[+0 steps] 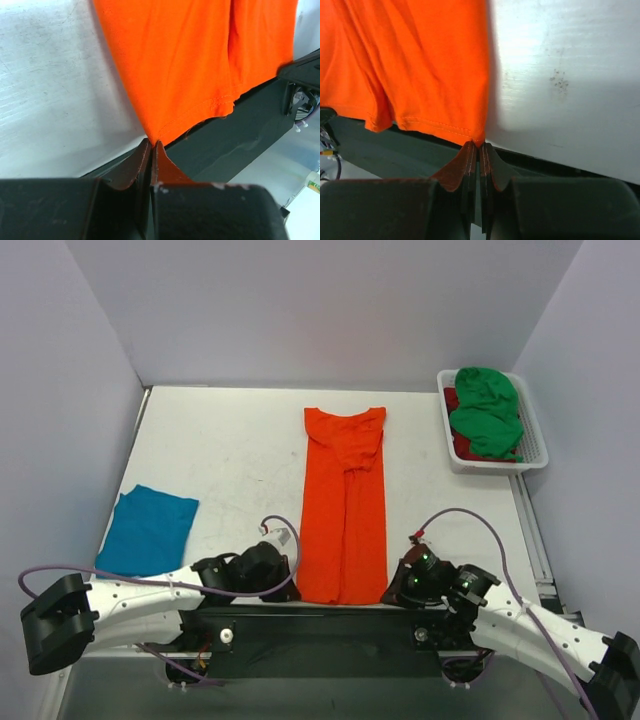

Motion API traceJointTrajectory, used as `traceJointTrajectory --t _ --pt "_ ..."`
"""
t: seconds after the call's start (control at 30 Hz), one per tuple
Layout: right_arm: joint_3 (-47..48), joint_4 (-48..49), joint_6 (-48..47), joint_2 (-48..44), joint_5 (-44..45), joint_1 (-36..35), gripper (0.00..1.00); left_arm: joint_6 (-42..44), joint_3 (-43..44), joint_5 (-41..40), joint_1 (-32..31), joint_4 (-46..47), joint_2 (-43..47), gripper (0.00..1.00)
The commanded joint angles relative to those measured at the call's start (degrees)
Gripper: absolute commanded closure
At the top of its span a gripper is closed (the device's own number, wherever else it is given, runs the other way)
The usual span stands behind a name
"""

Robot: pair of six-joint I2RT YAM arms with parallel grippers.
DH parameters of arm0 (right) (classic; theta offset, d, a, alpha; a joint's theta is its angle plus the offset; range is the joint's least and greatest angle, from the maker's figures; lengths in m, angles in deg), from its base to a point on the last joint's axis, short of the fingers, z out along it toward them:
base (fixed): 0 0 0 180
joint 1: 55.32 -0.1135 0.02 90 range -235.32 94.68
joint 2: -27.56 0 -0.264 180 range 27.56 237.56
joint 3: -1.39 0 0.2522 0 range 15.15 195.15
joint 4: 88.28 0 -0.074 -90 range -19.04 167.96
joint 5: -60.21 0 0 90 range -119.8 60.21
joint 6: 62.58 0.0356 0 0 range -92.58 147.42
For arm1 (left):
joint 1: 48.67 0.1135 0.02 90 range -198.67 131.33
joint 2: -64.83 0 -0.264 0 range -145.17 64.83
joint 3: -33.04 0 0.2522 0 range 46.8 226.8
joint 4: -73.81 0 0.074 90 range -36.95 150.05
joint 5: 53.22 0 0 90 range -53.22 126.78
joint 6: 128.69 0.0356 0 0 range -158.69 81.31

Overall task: Fold and stack the t-shirts
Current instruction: Grab the bottom of the folded rectangular tshirt with both arms, then fold the folded rectangular tshirt in 1/3 of the way

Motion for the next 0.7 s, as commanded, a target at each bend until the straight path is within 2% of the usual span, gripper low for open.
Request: traceJointTrajectory --t 0.0,0.17,0.2,0.37,0.67 --pt "7.29 -3.05 0.92 2.41 8.46 -0.99 1.0 2.26 4.17 -1.08 0.36 -3.16 1.09 1.0" --pt "17.74 -3.23 -6.46 11.54 13.2 1.82 1.0 6.48 12.25 0.5 4.57 -0.53 -5.22 1.0" --pt "21.24 -2.88 -7.6 12.95 14.09 4.09 1.0 6.92 13.49 1.37 6.67 0.0 -6.46 1.0" --pt "28.65 0.63 -13.75 22.27 14.19 12.88 1.0 9.73 21.38 4.63 13.45 4.13 -15.85 1.0" --pt "43.23 7.66 -19.74 40.98 12.35 21.06 1.0 12.19 35.55 5.33 22.06 5.45 -32.74 1.0"
